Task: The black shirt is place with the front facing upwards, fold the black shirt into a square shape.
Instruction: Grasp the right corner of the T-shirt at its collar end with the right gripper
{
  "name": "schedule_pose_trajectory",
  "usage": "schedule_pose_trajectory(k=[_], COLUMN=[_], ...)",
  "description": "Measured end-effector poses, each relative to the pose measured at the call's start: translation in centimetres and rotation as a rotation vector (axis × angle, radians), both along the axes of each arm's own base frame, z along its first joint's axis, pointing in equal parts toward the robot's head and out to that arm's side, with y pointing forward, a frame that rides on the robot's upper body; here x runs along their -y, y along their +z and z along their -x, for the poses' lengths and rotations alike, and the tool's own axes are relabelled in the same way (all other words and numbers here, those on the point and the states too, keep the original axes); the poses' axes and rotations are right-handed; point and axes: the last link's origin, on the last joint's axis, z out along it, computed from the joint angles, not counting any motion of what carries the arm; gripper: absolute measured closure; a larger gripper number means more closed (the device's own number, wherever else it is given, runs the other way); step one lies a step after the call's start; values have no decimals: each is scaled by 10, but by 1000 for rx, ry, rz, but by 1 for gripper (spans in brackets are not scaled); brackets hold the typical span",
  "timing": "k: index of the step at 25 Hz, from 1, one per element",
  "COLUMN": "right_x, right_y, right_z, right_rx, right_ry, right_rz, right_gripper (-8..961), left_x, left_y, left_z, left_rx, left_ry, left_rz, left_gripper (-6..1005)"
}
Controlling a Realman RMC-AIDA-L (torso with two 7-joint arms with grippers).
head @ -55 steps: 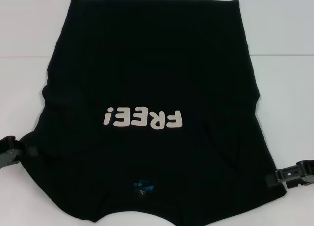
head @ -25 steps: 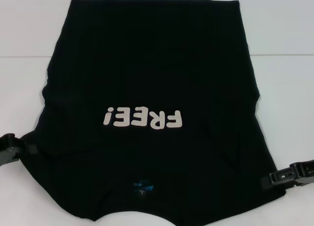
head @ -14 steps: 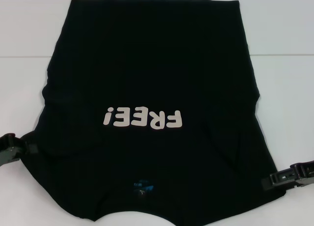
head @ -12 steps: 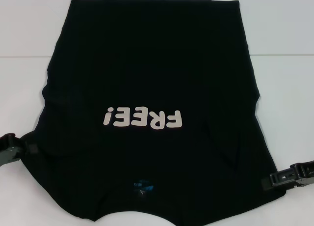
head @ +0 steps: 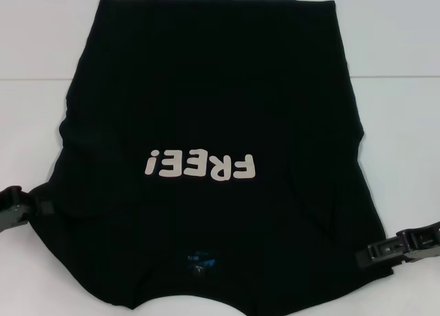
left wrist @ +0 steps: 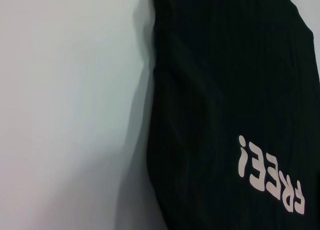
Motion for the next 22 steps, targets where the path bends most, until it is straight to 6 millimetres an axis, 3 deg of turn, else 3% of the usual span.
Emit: schedule_pose_trajectory(k=[22], right_x=[-8], right_y=[-17], right_z=[19], right_rx=[-34], right_ry=[40], right_rz=[39], right_gripper=[155], left_x=[-1], left_y=[2], left_z=[-1], left_rx=[6], left_ry=[-7], left_rz=[-11], left_gripper=[973])
